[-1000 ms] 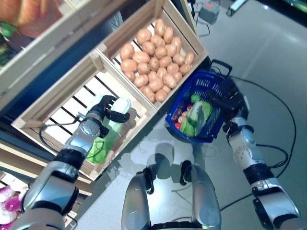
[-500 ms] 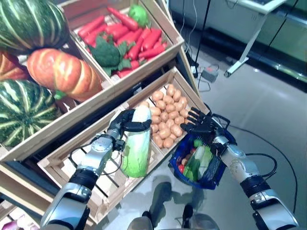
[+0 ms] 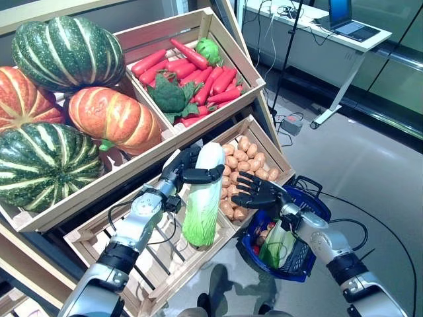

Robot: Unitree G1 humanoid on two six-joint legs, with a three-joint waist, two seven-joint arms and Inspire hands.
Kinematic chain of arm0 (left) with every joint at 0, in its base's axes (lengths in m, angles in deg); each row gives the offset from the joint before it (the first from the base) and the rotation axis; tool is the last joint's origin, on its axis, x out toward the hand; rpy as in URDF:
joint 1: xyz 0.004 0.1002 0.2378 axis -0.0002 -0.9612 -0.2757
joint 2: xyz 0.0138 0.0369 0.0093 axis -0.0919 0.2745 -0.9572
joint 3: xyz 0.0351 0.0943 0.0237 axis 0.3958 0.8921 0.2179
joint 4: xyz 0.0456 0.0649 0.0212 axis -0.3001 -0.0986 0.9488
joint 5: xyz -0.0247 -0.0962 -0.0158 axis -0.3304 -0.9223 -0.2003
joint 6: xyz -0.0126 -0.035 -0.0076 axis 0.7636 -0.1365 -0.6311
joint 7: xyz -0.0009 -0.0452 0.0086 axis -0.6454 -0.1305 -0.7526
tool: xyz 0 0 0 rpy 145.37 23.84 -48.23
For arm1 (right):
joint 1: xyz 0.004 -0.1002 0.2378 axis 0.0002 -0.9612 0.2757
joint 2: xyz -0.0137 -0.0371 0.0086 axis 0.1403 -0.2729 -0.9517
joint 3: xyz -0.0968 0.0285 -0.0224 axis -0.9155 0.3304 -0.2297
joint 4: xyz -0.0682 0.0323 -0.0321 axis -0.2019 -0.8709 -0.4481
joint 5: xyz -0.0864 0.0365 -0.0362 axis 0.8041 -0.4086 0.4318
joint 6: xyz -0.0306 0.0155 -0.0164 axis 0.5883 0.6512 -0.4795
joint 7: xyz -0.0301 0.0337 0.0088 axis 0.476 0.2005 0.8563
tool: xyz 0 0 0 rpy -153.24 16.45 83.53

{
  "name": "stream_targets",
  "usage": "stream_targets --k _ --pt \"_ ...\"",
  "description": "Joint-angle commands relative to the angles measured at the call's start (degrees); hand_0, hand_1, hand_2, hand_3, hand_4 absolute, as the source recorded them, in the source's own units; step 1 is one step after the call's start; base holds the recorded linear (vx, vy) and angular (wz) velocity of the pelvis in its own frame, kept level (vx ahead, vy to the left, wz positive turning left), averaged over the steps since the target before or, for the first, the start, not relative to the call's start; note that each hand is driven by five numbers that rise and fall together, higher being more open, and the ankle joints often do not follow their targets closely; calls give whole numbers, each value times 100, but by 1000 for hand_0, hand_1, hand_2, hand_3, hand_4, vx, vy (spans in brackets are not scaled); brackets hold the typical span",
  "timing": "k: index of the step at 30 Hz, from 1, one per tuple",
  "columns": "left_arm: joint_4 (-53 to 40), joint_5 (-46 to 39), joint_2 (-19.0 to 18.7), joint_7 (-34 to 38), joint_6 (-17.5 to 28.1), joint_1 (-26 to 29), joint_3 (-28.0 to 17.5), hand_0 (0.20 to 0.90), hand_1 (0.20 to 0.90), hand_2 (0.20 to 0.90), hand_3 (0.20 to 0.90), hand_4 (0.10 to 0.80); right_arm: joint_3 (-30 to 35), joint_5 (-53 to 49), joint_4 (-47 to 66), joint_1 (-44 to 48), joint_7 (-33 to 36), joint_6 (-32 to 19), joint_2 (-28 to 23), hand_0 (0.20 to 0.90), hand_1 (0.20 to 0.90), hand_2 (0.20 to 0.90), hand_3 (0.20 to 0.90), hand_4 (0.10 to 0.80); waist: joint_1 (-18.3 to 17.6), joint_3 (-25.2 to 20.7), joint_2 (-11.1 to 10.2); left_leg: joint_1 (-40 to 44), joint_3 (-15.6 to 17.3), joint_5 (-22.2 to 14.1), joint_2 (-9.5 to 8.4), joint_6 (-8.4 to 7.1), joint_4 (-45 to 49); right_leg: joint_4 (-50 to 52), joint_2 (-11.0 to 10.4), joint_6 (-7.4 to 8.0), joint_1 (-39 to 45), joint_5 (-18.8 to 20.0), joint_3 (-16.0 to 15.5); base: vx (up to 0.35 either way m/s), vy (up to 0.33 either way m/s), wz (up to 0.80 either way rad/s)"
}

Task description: Put vegetables into the basket

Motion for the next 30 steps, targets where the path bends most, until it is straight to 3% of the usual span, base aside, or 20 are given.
stream_targets --k 1,16,25,30 --pt "-352 -329 194 -17 802 399 -244 300 300 300 300 400 22 -153 336 45 -510 -108 -39 900 900 900 900 800 -32 -790 41 314 78 -728 -73 -76 17 13 264 -246 -21 -251 5 34 -5 -7" --pt "-648 -702 568 -183 1101 343 -142 300 300 300 300 400 -241 -517 644 -142 -831 186 319 900 900 900 900 800 -51 -798 17 465 69 -815 -63 -55 17 13 286 -256 106 -320 105 6 -2 -1" --pt "-695 -665 845 -193 1293 330 27 300 300 300 300 400 -361 -661 830 1 -811 267 530 900 900 900 900 800 -40 -796 -10 508 54 -836 -60 -49 17 13 301 -268 137 -337 147 0 0 0" --pt "-768 -1053 1001 -473 1332 242 138 300 300 300 300 400 -408 -768 934 85 -697 268 624 900 900 900 900 800 -24 -798 -22 531 53 -845 -55 -43 17 13 304 -274 152 -330 164 0 0 0"
